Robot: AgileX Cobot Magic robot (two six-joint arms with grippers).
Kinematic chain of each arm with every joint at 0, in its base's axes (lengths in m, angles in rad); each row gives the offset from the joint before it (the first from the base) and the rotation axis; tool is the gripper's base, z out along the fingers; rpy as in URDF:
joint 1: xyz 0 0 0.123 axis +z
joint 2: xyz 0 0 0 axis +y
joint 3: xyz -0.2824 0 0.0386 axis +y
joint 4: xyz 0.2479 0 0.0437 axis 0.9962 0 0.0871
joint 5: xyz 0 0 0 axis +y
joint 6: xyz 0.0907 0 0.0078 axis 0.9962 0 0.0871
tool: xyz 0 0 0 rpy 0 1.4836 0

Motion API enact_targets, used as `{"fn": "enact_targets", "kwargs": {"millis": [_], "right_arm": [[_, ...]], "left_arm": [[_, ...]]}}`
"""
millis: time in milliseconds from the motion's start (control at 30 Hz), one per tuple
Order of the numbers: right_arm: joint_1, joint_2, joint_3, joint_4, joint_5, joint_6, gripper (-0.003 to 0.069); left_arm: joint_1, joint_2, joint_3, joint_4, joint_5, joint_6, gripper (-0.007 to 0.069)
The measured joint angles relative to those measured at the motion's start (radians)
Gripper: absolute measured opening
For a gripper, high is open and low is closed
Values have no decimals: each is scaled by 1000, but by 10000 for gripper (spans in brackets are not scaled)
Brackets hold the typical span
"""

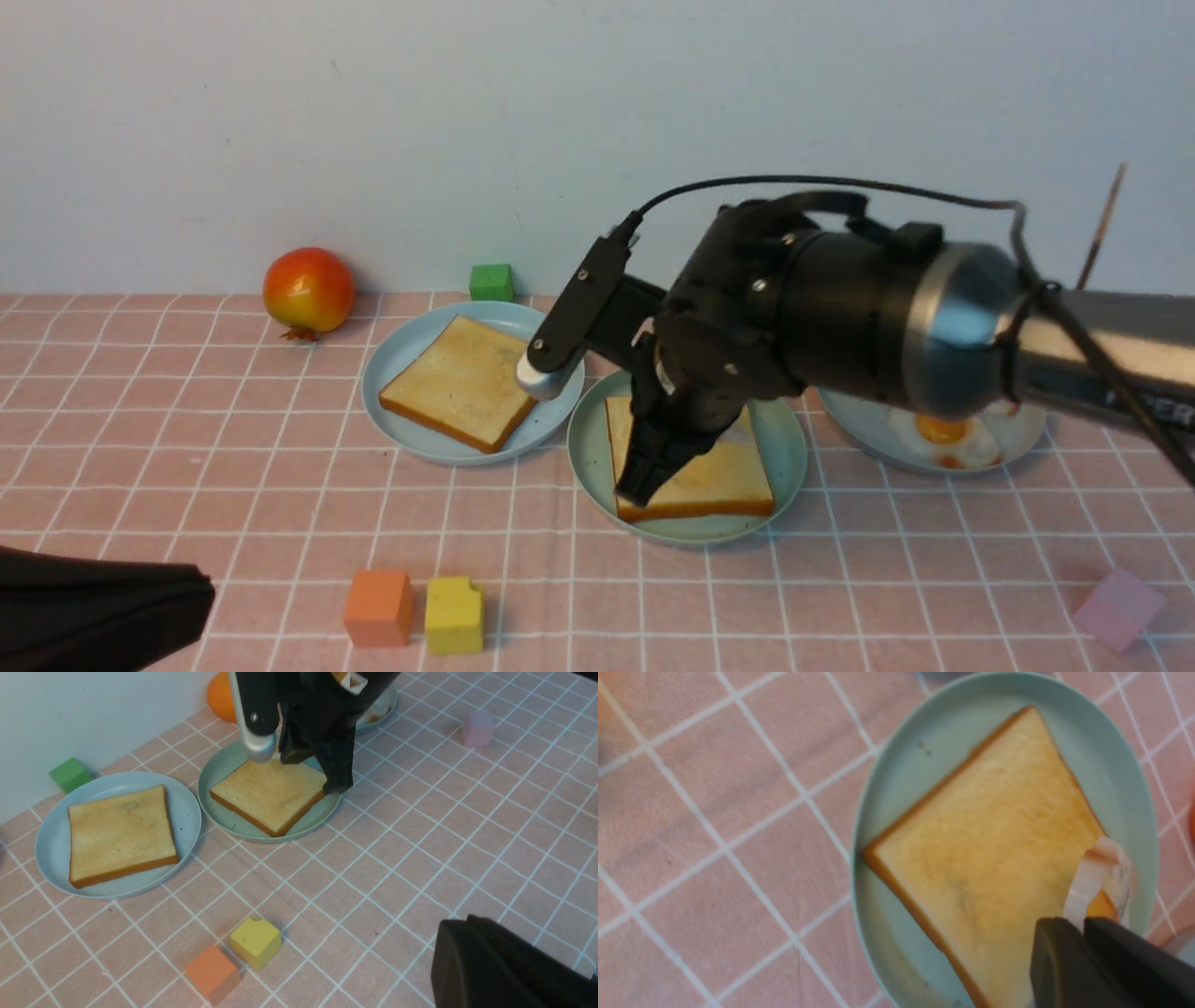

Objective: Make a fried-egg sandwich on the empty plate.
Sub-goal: Use the right arm to place the fried egg on the slice of bread in the middle

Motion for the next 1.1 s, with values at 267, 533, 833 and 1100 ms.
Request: {"fn": "enact_targets", "kwargs": {"millis": [267,533,833,1100], "right_arm": [[14,92,0,-164,-13,139,71],[14,110,0,-233,-36,182,70],[14,124,0,-297,-92,261,70],[14,143,0,-349,-107,313,77]], "left_arm": [[0,0,0,0,0,0,13],[0,0,0,0,0,0,13],[0,0,0,-10,0,0,13],[0,0,0,-31,0,0,13]]}}
